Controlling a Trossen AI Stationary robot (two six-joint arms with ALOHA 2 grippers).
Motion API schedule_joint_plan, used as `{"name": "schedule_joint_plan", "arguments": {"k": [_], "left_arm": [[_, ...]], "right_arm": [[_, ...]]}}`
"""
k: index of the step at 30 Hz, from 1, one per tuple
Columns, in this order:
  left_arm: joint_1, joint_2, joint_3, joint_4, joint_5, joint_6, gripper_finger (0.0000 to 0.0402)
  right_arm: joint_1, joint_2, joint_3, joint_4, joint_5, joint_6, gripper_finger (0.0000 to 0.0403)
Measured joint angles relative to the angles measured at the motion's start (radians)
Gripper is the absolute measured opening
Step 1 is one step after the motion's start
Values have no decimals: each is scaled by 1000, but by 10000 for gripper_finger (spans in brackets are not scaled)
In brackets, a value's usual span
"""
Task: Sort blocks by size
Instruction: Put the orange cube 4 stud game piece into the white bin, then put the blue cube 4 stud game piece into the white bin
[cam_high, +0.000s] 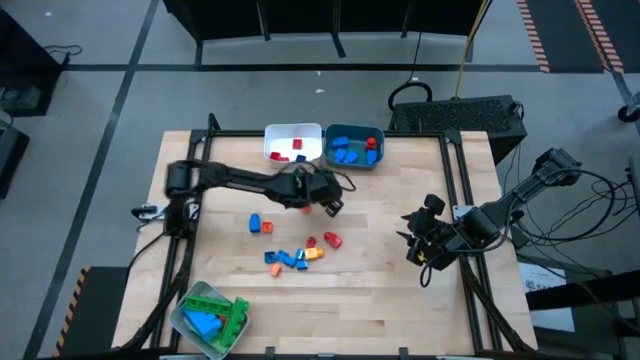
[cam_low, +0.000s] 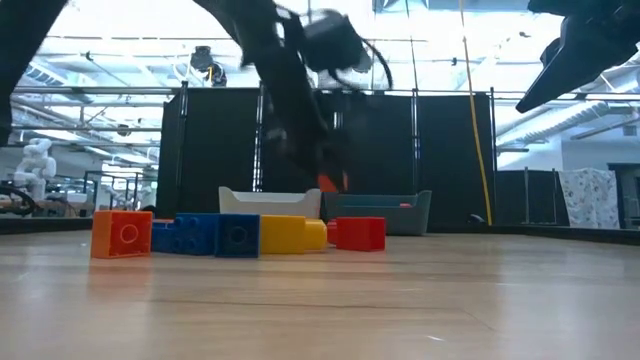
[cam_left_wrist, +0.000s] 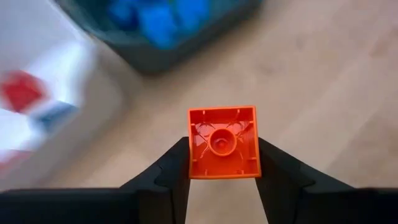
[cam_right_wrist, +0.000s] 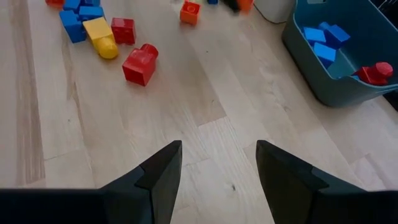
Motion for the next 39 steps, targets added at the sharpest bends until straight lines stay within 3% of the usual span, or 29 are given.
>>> {"name": "schedule_joint_plan", "arguments": {"k": [5, 11, 18, 26, 32, 39], "left_arm": [[61, -136, 0, -122, -153, 44, 143], [235, -189, -1, -272, -175, 43, 143], [365, -168, -1, -245, -6, 149, 143], [386, -160, 0, -256, -1, 155, 228], [353, -160, 0, -257, 31, 272, 237], [250, -160, 0, -380, 350, 598, 239]], "right_arm": [[0, 0, 0, 0, -1, 0, 192], [0, 0, 0, 0, -1, 0, 192], [0, 0, 0, 0, -2, 0, 192], [0, 0, 0, 7, -2, 0, 192], [0, 0, 0, 7, -2, 0, 192], [0, 0, 0, 6, -2, 0, 192]]}}
